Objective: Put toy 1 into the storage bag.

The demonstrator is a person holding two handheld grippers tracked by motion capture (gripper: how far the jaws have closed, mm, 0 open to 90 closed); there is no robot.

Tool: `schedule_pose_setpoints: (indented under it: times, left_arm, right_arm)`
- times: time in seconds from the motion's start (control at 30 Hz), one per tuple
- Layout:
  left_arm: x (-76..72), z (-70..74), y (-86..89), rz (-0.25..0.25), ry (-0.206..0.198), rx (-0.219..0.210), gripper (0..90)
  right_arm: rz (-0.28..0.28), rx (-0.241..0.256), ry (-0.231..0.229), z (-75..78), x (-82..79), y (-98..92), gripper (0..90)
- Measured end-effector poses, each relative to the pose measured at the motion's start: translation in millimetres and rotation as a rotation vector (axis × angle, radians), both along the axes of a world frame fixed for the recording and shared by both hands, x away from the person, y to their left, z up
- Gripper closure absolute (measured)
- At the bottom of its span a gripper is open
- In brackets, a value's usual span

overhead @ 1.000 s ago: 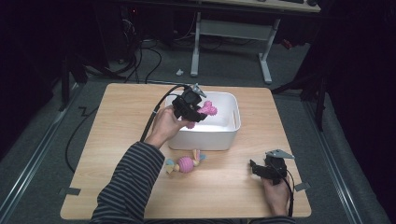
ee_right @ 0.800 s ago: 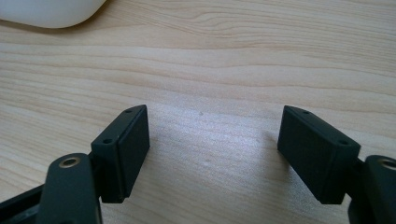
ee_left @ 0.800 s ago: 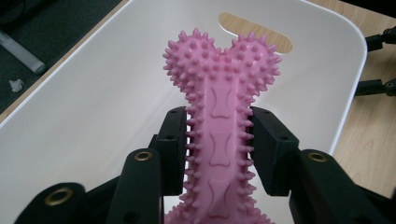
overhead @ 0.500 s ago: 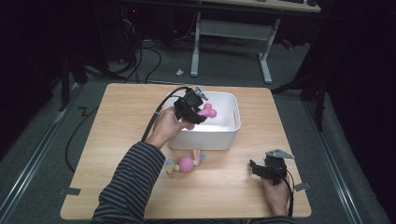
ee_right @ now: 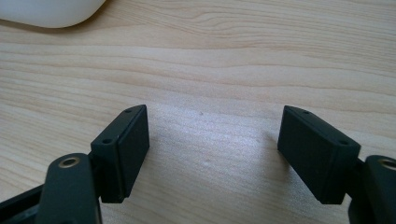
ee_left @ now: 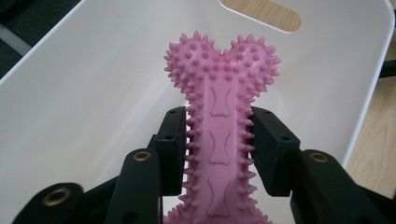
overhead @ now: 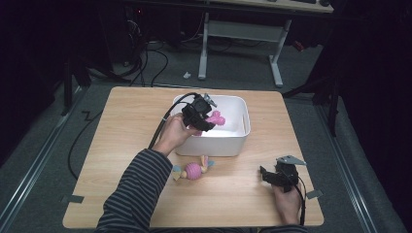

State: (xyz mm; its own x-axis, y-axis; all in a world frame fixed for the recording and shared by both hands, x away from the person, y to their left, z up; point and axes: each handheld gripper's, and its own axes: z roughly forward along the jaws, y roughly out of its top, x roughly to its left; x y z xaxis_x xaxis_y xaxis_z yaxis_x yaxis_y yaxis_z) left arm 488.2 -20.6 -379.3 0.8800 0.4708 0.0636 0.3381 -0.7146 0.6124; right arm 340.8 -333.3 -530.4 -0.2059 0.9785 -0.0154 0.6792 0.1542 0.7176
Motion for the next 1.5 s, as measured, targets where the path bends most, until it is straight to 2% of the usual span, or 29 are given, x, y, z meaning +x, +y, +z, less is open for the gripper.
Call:
schedule_pose_setpoints:
  times: [0.47, 0.57, 0.67, 1.0, 1.3, 1.5]
  left_arm:
    - [0.9, -8.4, -2.7, 0.000, 0.014, 0.034, 56.8]
    - [0.1, -7.2, -1.9, 0.004, 0.017, 0.014, 52.8]
    - [-1.3, -5.0, -0.2, 0.006, 0.010, 0.011, 49.8]
    - [-4.9, 9.1, 21.1, 0.055, -0.021, -0.075, 42.8]
    - [-15.4, 24.4, 51.4, 0.102, -0.072, -0.141, 39.3]
    - [-23.4, 29.4, 72.8, 0.133, -0.095, -0.183, 39.1]
  right_arm:
    - [0.000, 0.000, 0.000, 0.0, 0.0, 0.0, 25.2]
    - [0.000, 0.000, 0.000, 0.0, 0.0, 0.0, 25.2]
    - [0.000, 0.000, 0.001, 0.0, 0.0, 0.0, 25.1]
    - [0.001, 0.000, 0.001, 0.0, 0.0, 0.1, 25.1]
    - [0.000, 0.000, 0.001, 0.0, 0.0, 0.2, 25.1]
    - [0.000, 0.000, 0.001, 0.0, 0.0, 0.2, 25.1]
